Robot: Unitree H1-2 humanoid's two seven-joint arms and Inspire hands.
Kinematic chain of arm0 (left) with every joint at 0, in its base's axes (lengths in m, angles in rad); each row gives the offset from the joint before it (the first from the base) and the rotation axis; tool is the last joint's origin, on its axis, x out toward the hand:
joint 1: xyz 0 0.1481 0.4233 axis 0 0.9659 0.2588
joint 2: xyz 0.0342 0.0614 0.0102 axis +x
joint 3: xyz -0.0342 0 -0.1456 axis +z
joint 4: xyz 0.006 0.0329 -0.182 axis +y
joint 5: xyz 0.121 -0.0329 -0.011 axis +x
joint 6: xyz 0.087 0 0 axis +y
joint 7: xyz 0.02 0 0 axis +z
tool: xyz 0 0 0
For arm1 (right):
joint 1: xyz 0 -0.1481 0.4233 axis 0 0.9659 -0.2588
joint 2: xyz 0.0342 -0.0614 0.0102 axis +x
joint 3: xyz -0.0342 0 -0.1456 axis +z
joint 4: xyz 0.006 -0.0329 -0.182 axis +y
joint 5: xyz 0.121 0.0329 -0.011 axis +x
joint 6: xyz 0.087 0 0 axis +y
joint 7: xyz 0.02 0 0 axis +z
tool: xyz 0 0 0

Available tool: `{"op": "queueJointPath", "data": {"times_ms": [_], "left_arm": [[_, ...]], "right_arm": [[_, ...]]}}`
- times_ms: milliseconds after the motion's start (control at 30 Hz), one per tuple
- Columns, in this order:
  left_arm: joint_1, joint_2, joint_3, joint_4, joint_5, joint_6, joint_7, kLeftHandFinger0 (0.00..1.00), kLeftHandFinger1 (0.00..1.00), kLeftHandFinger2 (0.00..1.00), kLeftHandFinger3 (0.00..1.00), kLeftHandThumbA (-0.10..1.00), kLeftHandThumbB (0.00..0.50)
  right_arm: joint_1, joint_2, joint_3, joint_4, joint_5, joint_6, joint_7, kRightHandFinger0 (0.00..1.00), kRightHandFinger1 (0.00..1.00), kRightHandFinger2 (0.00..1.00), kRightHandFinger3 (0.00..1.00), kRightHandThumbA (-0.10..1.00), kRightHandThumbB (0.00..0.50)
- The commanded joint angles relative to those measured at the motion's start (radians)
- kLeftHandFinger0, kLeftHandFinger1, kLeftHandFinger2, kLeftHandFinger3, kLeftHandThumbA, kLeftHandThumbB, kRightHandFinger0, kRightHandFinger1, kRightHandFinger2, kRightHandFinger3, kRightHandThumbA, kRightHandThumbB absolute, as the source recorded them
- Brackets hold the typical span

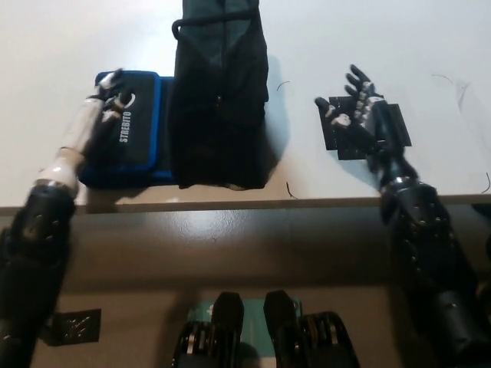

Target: Use both hands to pick up the lunch bag on the right hand side and smoothly move it near the note book on the left hand side

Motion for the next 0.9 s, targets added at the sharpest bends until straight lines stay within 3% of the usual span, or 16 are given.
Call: {"op": "queueJointPath", "data": {"times_ms": [0,100,233,333,367,467,500,567,733,833,867], "left_arm": [[0.07,0.27,0.098,-0.428,0.095,0.028,-0.073,1.0,1.0,1.0,1.0,1.0,0.449],[0.19,0.276,0.167,-0.549,0.069,-0.027,-0.032,1.0,1.0,1.0,1.0,1.0,0.39],[0.341,0.248,0.234,-0.676,-0.006,-0.017,-0.025,1.0,1.0,1.0,1.0,1.0,0.416],[0.439,0.223,0.265,-0.7,-0.017,-0.116,0.014,1.0,1.0,1.0,1.0,1.0,0.389],[0.499,0.188,0.289,-0.709,-0.067,-0.183,0.033,1.0,1.0,1.0,1.0,1.0,0.374],[0.602,0.121,0.318,-0.73,-0.166,-0.245,0.054,1.0,1.0,1.0,1.0,1.0,0.339],[0.66,0.098,0.323,-0.736,-0.179,-0.266,0.057,1.0,1.0,1.0,1.0,1.0,0.293],[0.714,0.067,0.329,-0.736,-0.201,-0.28,0.06,1.0,1.0,1.0,1.0,1.0,0.271],[0.801,0.002,0.322,-0.655,-0.217,-0.333,0.054,1.0,1.0,1.0,1.0,1.0,0.245],[0.824,-0.019,0.324,-0.601,-0.184,-0.357,0.058,1.0,1.0,1.0,1.0,1.0,0.255],[0.822,-0.022,0.323,-0.563,-0.162,-0.364,0.066,1.0,1.0,1.0,1.0,1.0,0.246]], "right_arm": [[0.05,-0.136,0.023,-0.429,-0.361,-0.077,-0.134,1.0,1.0,1.0,1.0,1.0,0.396],[0.119,-0.148,-0.003,-0.523,-0.356,-0.065,-0.125,1.0,1.0,1.0,1.0,1.0,0.388],[0.209,-0.149,-0.033,-0.615,-0.297,-0.084,-0.097,1.0,1.0,1.0,1.0,1.0,0.348],[0.286,-0.145,-0.051,-0.693,-0.266,-0.084,-0.08,1.0,1.0,1.0,1.0,1.0,0.349],[0.334,-0.142,-0.063,-0.732,-0.265,-0.1,-0.083,1.0,1.0,1.0,1.0,1.0,0.364],[0.416,-0.128,-0.081,-0.79,-0.238,-0.126,-0.081,1.0,1.0,1.0,1.0,1.0,0.382],[0.461,-0.123,-0.084,-0.807,-0.211,-0.151,-0.071,1.0,1.0,1.0,1.0,1.0,0.365],[0.513,-0.115,-0.09,-0.811,-0.197,-0.192,-0.071,1.0,1.0,1.0,1.0,1.0,0.338],[0.626,-0.096,-0.102,-0.778,-0.172,-0.239,-0.091,1.0,1.0,1.0,1.0,1.0,0.267],[0.653,-0.091,-0.099,-0.739,-0.152,-0.239,-0.092,1.0,1.0,1.0,1.0,1.0,0.269],[0.662,-0.089,-0.098,-0.715,-0.145,-0.239,-0.093,1.0,1.0,1.0,1.0,1.0,0.226]]}}
